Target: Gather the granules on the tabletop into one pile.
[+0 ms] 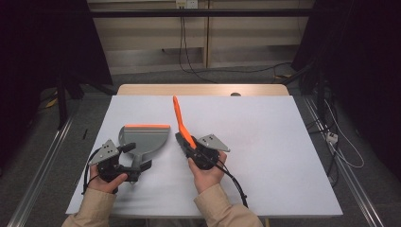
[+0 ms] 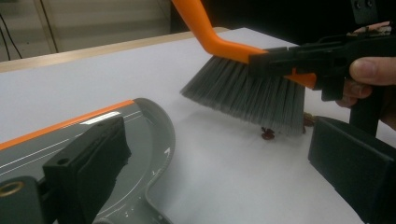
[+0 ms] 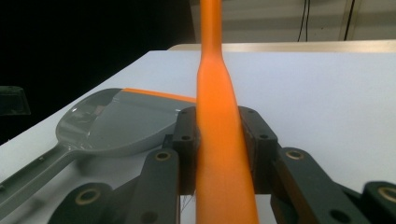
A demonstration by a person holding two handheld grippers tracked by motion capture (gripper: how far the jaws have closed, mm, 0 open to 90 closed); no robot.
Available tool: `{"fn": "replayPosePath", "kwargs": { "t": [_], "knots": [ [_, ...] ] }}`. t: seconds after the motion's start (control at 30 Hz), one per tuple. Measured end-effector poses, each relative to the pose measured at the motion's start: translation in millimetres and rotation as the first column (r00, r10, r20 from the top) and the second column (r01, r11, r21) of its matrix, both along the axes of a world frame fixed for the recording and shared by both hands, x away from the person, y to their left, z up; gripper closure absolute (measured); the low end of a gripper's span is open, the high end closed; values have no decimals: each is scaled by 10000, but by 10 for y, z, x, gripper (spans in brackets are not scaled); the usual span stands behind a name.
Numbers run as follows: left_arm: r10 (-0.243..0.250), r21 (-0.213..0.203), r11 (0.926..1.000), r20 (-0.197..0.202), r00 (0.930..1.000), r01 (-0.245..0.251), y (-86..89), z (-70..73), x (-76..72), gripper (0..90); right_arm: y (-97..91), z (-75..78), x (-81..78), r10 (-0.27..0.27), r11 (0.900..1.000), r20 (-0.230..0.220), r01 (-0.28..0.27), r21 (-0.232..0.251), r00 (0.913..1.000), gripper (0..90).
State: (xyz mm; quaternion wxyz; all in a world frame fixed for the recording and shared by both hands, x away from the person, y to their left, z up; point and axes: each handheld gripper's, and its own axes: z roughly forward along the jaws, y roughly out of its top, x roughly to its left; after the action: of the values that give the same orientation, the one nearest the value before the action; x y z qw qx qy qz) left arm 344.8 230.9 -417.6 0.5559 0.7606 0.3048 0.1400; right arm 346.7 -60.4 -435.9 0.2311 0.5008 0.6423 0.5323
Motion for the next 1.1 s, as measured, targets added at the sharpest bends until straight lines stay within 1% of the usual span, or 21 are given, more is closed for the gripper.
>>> {"fn": "replayPosePath", "kwargs": {
  "t": [0.07,0.1,0.17,0.2,0.23,0.27,0.33,0.43,0.57,0.7,0.77,0.83,0.9,0.97,1.1],
  "knots": [
    [-15,9,10000,-30,10000,15,-9,-3,1,47,33,-27,-8,83,9999,-150,-80,153,9999,713],
    [-25,41,10000,-21,10000,25,-11,-4,1,47,48,-40,-11,145,9999,-185,-143,90,9997,713],
    [-13,38,10000,2,10000,13,-15,3,-5,47,69,-78,-15,266,9996,-275,-269,-129,9993,714],
    [-3,13,10000,10,10000,3,-17,5,-7,47,64,-108,-17,300,9991,-410,-312,-298,9987,714],
    [-5,9,10000,13,10000,5,-16,5,-8,47,52,-117,-21,281,9982,-342,-298,-512,9990,713],
    [1,34,10000,20,10000,-1,-14,5,-8,47,35,-114,-26,232,9978,-350,-253,-609,9991,714],
    [-11,94,10000,25,10000,11,-9,2,-3,47,-36,-109,-29,152,9987,-560,-179,-479,9983,714],
    [-2,57,10000,-5,10000,3,-15,2,-6,47,-122,-103,-50,96,9984,-677,-134,-556,9977,713],
    [-39,87,10000,28,10000,39,-25,2,-6,47,-205,-93,-90,55,9980,-743,-102,-625,9972,713],
    [-61,133,9999,28,10000,60,-32,-2,-7,47,-275,-88,-120,20,9982,-831,-70,-597,9965,712],
    [-49,107,9999,24,10000,49,-34,-1,-9,47,-299,-85,-128,41,9984,-866,-89,-553,9962,712],
    [-58,110,9999,27,10000,57,-35,-1,-8,47,-316,-77,-141,-4,9979,-865,-53,-650,9963,712],
    [-70,107,9999,15,10000,69,-40,-3,-8,47,-335,-72,-152,19,9981,-910,-76,-618,9958,713],
    [-90,162,9998,39,10000,89,-43,-4,-7,47,-360,-69,-163,-4,9976,-911,-58,-687,9958,713],
    [-129,181,9998,30,9999,129,-50,-5,-9,47,-415,-69,-183,-46,9983,-990,-11,-575,9951,713]
  ]
}}
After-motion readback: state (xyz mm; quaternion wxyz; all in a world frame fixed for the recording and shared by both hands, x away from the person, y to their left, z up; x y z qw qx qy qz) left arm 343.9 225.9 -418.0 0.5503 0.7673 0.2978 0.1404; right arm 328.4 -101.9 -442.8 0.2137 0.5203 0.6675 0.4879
